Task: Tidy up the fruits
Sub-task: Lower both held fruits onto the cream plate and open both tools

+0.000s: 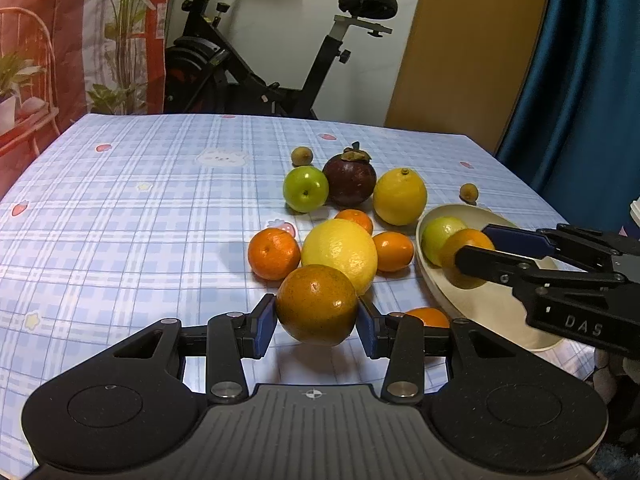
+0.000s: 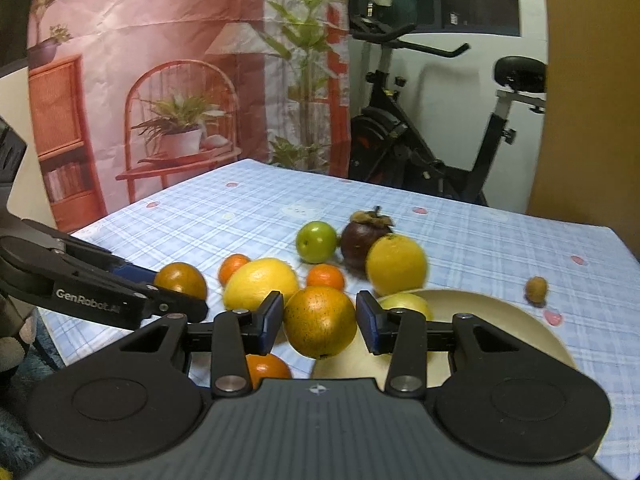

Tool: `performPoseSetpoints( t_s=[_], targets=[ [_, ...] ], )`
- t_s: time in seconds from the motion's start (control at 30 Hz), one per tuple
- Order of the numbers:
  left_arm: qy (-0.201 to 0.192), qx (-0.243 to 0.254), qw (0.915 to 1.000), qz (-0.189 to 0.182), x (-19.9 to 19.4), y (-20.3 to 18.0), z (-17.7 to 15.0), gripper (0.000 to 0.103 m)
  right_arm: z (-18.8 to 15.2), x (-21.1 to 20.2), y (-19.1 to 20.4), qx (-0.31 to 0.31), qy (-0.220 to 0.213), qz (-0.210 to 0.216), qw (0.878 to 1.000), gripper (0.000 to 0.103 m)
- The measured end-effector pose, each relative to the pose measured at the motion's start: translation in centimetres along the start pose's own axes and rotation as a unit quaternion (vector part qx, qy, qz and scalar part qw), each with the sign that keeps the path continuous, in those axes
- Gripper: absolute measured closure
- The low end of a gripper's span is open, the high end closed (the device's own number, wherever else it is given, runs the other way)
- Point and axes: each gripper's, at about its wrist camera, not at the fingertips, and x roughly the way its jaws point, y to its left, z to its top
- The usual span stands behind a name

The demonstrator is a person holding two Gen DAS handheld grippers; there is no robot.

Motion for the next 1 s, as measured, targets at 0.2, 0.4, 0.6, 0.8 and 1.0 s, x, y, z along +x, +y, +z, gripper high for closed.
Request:
performPoseSetpoints(
  t_s=[0.2,0.4,0.6,0.8,1.0],
  targets=[
    [-0.006,0.024,0.9997,-0.006,-0.1,-1.2,0.7,0.058,-1.1,-0.5,-2.5,0.048,0.02,-0.03,0.998,0.06],
    [-0.015,0.071,0.997,-0.025,0.5,-3.9,2.1,0.058,-1.5,-0.4,-4.0,0.071,0.036,-0.061,0.995,0.06],
    [-0.009,0.122,0.9913,-0.049,2.4,-6.8,2.9,0.058,-2.0,-1.0,-6.4,0.109,0.025,-0.082,0.99,0.06],
    [0.007,0.161,0.9846,-0.067,4.9,-9.0,3.2,0.058,-2.4,-1.4,-9.1,0.163,0.018,-0.099,0.981,0.06],
    [0.025,0.186,0.9798,-0.07,6.7,-10.5,2.7,0.058,-1.5,-0.2,-10.3,0.168,0.016,-0.098,0.981,0.061]
  ],
)
